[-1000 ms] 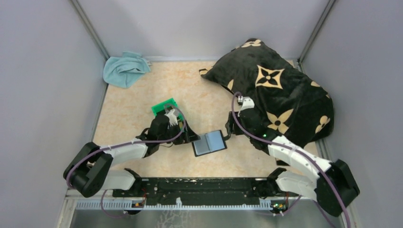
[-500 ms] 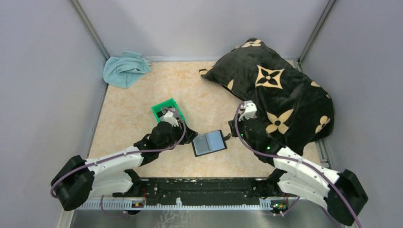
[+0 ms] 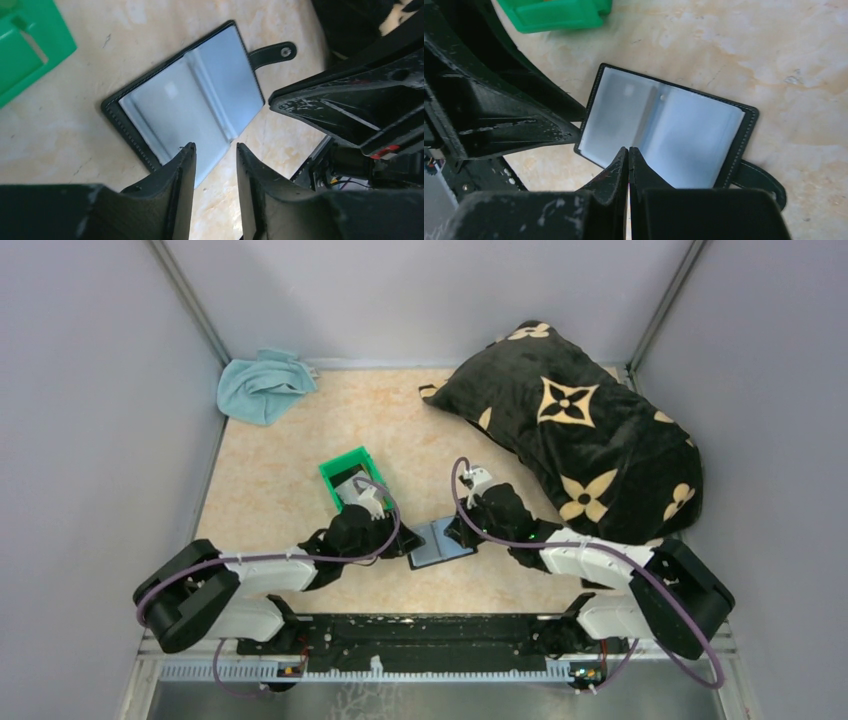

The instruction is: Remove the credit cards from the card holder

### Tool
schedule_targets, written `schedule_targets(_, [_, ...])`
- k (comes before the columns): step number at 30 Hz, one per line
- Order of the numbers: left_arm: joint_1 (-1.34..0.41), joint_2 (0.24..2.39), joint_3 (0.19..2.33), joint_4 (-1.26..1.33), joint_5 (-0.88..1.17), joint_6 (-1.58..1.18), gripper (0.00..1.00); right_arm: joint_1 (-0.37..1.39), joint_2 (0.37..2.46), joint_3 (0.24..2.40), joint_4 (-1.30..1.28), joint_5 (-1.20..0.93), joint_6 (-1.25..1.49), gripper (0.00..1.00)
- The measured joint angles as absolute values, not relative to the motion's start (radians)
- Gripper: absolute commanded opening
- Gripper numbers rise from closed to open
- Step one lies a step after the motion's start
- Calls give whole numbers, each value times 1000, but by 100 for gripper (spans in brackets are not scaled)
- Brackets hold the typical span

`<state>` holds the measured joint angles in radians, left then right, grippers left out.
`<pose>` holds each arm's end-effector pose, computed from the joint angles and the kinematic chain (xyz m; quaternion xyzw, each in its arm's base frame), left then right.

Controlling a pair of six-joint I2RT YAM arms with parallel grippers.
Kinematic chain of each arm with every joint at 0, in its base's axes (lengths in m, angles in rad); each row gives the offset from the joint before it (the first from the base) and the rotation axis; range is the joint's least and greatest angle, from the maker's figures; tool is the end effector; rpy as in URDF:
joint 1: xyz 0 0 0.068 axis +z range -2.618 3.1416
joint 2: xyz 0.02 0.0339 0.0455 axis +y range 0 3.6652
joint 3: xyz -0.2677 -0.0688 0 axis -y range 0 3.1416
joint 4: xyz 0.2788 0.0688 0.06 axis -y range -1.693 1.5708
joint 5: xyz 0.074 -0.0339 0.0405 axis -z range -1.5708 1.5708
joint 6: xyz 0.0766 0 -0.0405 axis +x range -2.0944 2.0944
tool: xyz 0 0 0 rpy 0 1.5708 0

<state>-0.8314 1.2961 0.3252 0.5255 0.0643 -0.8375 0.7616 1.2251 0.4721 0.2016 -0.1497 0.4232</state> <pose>0.1918 -0.2176 0.1101 0.0146 0.8454 -0.4133 0.3379 0.2102 0.2162 0.1400 -0.1825 0.8519 0.3258 0.3672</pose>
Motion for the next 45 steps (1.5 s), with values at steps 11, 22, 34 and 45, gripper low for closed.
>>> schedule_targets(11, [-831,1263,304,501,33,-845,33,798,1380,495,276,-186,463,0])
schedule_targets(22, [-831,1264,304,472,4,-854,31,798,1427,500,308,-174,473,0])
schedule_targets(34, [-831,1316,304,462,-7,-876,0,798,1436,499,308,-150,473,0])
schedule_targets(45, [-831,1351,304,463,2,-879,0,799,1456,498,319,-150,481,0])
